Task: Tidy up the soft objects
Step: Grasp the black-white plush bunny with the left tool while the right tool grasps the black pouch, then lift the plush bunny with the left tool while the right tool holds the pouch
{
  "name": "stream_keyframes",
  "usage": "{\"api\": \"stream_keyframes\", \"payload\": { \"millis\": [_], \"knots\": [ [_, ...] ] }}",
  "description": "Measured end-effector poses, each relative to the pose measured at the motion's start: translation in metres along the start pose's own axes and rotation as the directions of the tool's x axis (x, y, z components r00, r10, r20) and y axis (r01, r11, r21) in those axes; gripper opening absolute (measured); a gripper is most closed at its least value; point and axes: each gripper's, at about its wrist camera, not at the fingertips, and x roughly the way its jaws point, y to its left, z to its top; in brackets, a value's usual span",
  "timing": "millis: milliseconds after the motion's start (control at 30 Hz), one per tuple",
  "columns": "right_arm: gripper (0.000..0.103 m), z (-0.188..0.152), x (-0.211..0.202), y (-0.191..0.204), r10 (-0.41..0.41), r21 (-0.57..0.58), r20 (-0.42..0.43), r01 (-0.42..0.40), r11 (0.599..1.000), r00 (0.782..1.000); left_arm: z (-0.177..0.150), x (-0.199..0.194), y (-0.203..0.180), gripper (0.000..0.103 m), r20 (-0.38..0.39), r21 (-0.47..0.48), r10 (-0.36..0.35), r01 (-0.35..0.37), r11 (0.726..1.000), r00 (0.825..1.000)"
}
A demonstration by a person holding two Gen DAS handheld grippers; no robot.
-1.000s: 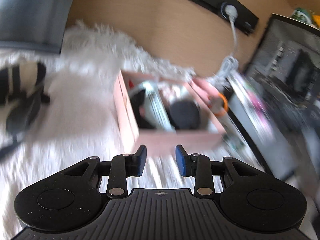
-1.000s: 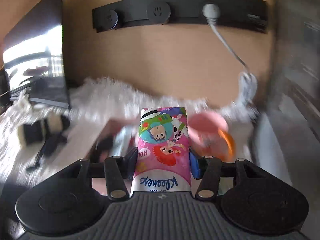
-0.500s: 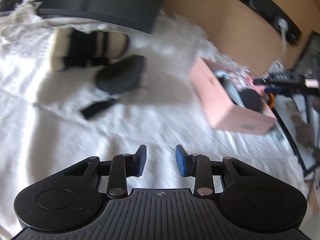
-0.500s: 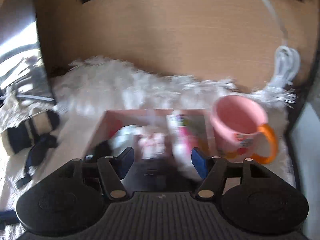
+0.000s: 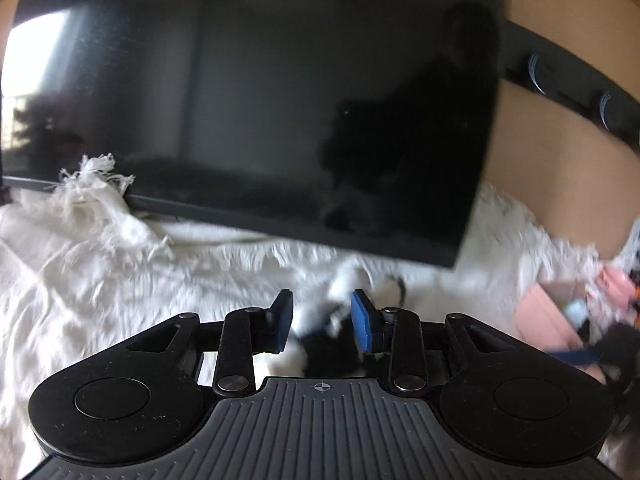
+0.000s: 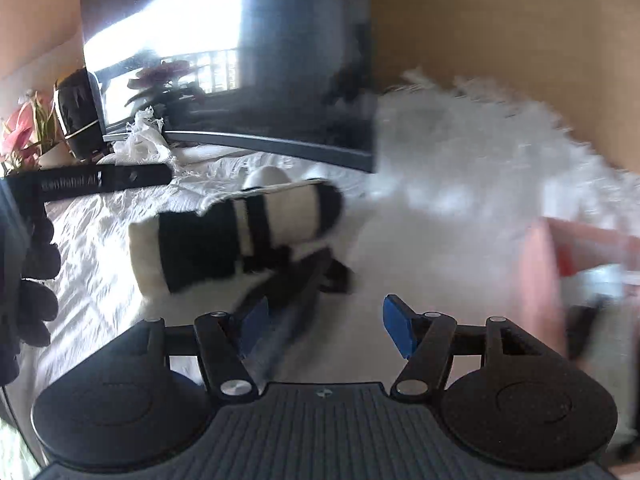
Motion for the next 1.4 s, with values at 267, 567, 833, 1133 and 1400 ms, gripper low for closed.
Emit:
{"api": "stream_keyframes", "payload": {
  "millis": [267,567,833,1133,1400],
  "knots": [
    [0.021,-0.022,0.022,0.004,0.002,0.036,-0.115,0.002,0.999,0.993,0.009,0.062,0.012,0.035,-0.189,0.072,-0.12,0.135,0.988,0.975],
    [0.017,-0.085,-0.09,-0.02,-0.024,0.03,-0.114,0.027,0.999,0.993,-0.008,0.097,-0.03,0.065,-0.276,0.182,-0.081,0.134,0.974,0.958],
    [0.012,-0.122,-0.175,-0.067,-0.135,0.01,-0.082,0.136,0.991,0.988,-0.021,0.089,-0.056,0.023,-0.232,0.22,0.068,-0.015,0.975,0.97],
    [0.008,-0.163,-0.221,-0.134,-0.205,-0.017,-0.065,0.204,0.979,0.977,-0.078,0.011,-0.099,0.02,-0.234,0.118,-0.052,0.081,0.99,0.971],
    [0.051,-0.176,-0.229,-0.164,-0.256,-0.003,-0.034,0.256,0.967,0.966,-0.146,-0.039,-0.171,0.035,-0.349,-0.003,-0.125,0.133,0.991,0.929]
  ]
}}
